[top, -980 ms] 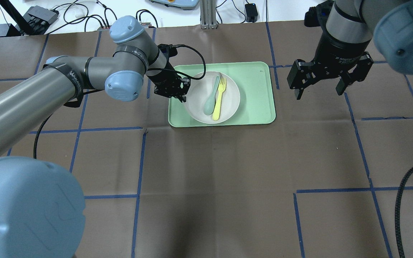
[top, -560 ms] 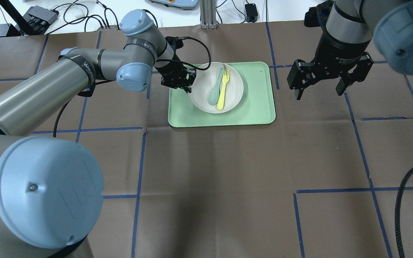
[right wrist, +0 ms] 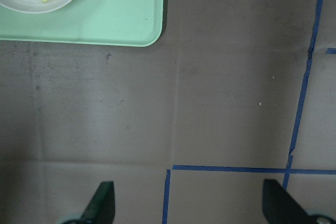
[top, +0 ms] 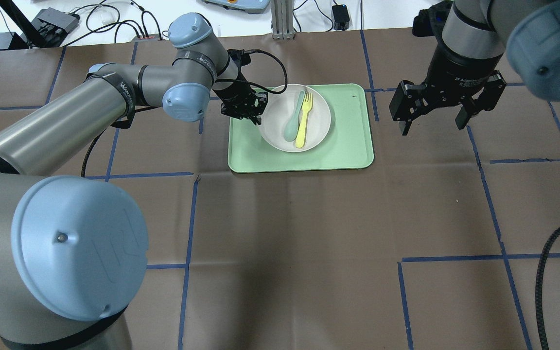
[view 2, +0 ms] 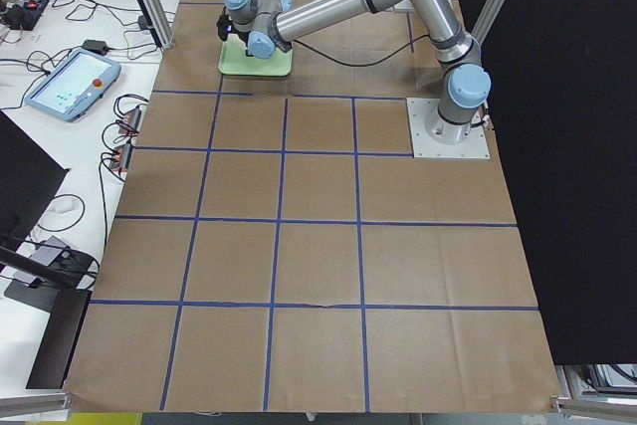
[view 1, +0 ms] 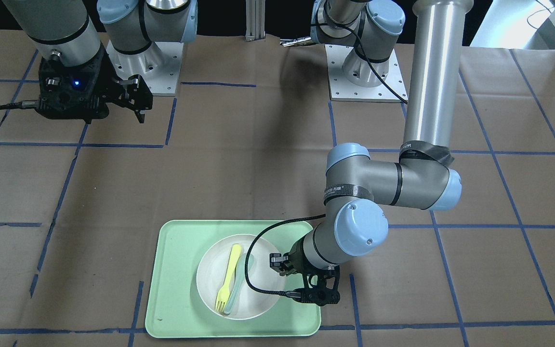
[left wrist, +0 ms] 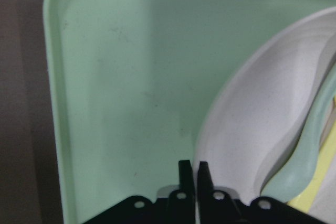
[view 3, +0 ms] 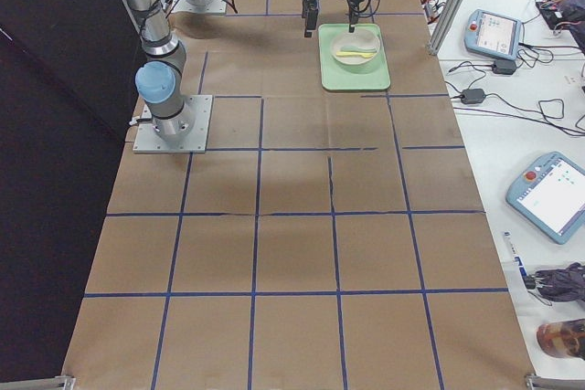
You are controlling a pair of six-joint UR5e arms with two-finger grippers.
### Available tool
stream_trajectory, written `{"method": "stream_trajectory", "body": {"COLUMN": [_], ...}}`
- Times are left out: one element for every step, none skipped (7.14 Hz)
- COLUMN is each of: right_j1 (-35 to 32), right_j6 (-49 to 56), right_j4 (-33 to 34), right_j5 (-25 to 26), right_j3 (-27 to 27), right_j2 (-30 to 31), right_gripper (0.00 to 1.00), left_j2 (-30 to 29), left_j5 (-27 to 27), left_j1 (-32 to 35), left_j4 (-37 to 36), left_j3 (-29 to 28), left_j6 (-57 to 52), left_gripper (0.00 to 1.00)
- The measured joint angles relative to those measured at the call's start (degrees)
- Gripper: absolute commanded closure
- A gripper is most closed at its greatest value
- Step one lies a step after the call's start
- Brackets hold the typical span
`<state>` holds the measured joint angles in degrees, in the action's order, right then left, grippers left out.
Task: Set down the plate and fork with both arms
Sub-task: 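Open the left gripper and lift it away from the plate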
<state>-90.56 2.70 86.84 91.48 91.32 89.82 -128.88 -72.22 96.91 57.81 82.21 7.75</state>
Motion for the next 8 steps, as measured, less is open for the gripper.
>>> {"method": "stream_trajectory", "body": {"right_j1": [-0.01, 0.01, 0.01, 0.03, 0.03, 0.05, 0.09, 0.1], "right_j6": [-0.01, -0.01, -0.02, 0.0, 0.0, -0.01, 0.0, 0.02], "right_j4": [0.0, 0.0, 0.0, 0.02, 0.05, 0.08, 0.08, 0.09], "right_j5": [-0.02, -0.01, 0.01, 0.0, -0.04, -0.06, -0.07, -0.07], "right_j3": [0.0, 0.0, 0.0, 0.05, 0.16, 0.27, 0.31, 0.34], "right_j2": [0.0, 0.0, 0.0, 0.0, 0.0, 0.02, 0.04, 0.03], "right_gripper": [0.0, 0.0, 0.0, 0.0, 0.0, 0.0, 0.0, 0.0], "left_j2": [-0.09, -0.12, -0.17, -0.16, 0.13, 0.88, 2.61, 6.1], "left_j5": [0.22, 0.32, 0.3, 0.17, 0.08, -0.02, -0.52, -3.46], "left_j1": [0.02, -0.01, -0.08, -0.11, -0.19, -0.23, -0.23, -0.13], "left_j4": [-0.02, -0.02, -0.07, -0.14, -0.03, 0.38, 1.74, 5.82], "left_j3": [0.32, 0.54, 0.6, 0.71, 0.97, 1.23, 1.37, 1.12], "left_j6": [0.84, 1.47, 1.71, 1.79, 1.82, 1.83, 1.83, 1.81], "left_gripper": [0.9, 0.5, 0.01, 0.01, 0.01, 0.01, 0.01, 0.01]}}
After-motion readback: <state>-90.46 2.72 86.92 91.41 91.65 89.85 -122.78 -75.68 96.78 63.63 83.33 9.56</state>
